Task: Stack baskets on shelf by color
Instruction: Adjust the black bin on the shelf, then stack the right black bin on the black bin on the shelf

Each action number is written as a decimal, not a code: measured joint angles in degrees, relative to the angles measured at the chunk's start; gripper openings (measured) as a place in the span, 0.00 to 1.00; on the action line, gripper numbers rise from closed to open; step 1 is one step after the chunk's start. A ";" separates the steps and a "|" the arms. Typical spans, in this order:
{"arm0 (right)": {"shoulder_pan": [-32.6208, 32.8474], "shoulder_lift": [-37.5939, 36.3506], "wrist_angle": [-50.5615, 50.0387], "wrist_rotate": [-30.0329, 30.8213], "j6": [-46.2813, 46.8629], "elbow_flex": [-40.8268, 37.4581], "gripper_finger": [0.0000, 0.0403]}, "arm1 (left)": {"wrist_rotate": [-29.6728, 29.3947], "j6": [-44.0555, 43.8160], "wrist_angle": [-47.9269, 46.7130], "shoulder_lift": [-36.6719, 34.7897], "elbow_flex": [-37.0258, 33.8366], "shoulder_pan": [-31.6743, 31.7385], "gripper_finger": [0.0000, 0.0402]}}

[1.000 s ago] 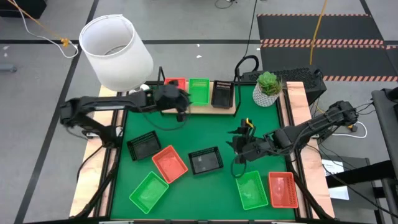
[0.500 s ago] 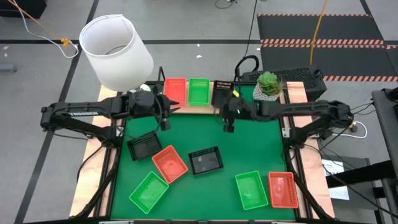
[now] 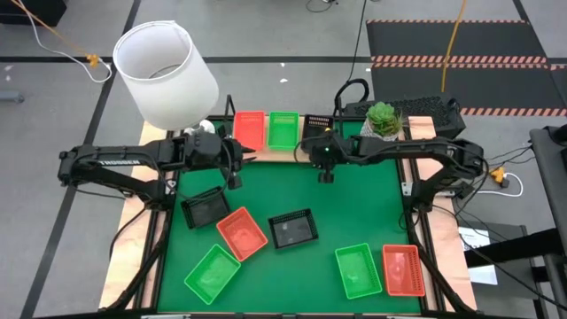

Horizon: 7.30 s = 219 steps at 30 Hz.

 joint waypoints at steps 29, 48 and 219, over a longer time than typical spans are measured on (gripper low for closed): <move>10.53 -9.83 -3.68 -0.50 13.33 0.00 0.25 | 0.04 0.35 -1.02 0.00 0.00 0.00 0.22; 32.67 -20.33 -2.81 0.94 29.22 -10.63 0.25 | 2.91 -1.17 -0.53 3.04 0.00 -8.97 0.22; 33.14 -9.00 6.07 -2.09 25.87 -3.74 0.02 | 1.06 -11.50 12.08 25.05 -0.37 -19.13 0.22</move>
